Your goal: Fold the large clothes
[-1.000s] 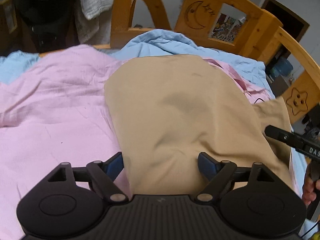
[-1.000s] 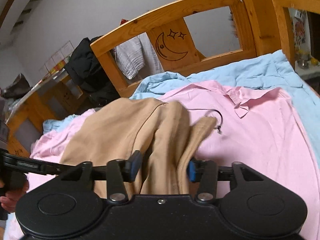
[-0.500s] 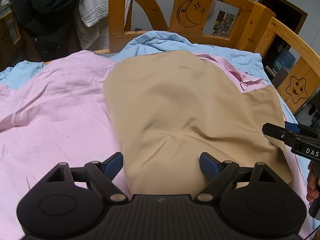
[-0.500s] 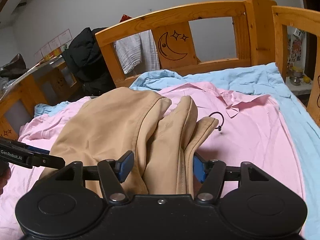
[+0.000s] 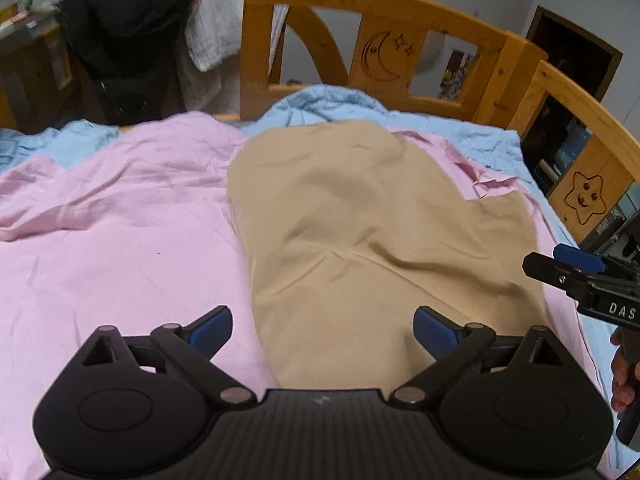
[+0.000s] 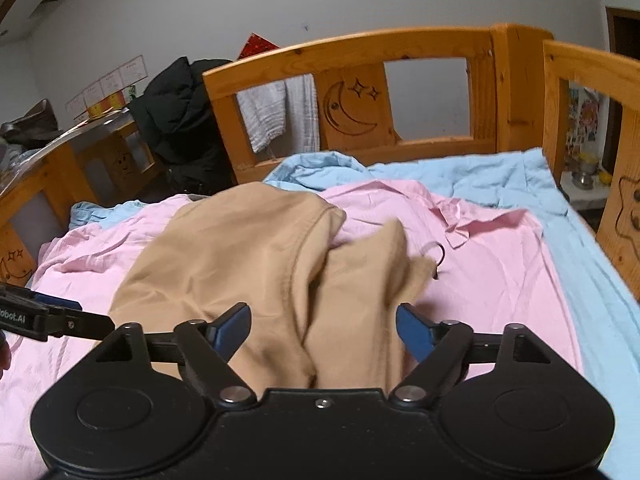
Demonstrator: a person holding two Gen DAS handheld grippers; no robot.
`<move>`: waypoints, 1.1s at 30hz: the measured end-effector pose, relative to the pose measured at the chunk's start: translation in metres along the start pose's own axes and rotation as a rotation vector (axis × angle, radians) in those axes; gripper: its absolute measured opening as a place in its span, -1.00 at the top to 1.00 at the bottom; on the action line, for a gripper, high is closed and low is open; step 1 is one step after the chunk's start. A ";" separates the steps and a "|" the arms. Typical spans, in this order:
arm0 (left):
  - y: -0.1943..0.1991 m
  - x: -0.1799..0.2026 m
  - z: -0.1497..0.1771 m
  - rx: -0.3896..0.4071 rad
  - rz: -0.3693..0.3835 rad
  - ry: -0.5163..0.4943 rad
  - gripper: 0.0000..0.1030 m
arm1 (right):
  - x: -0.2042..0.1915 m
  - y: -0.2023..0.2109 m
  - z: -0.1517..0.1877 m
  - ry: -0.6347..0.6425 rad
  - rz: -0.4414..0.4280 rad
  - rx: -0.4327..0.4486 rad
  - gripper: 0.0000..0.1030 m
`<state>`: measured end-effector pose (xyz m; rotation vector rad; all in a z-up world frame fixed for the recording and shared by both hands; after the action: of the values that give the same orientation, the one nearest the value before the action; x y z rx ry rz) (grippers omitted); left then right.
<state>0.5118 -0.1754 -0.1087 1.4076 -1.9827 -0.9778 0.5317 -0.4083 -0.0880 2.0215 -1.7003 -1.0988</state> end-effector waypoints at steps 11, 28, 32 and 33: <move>0.086 0.025 0.025 0.157 -0.085 0.027 -0.99 | -0.037 0.093 0.007 0.074 -0.043 0.121 -0.95; 0.199 0.055 0.128 0.254 -0.289 -0.019 -0.99 | -0.059 0.225 0.095 0.011 -0.047 0.220 -0.99; 0.196 0.050 0.154 0.245 -0.286 0.042 -0.99 | -0.057 0.227 0.116 0.019 -0.020 0.226 -0.99; 0.195 0.048 0.159 0.248 -0.288 0.053 -0.99 | -0.056 0.226 0.121 0.026 -0.010 0.227 -0.99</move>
<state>0.2652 -0.1403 -0.0505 1.8756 -1.9502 -0.8210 0.2839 -0.3863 -0.0033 2.1685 -1.8776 -0.9143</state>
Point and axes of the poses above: each gripper's, at about its wrist camera, not at the fingertips, and y roughly against the way its jaws point, x to its right, z to its underside, the point moved 9 cm from there along -y, roughly the way its jaws point, and after that the axes turned 14 degrees about -y, right-handed, at the moved point
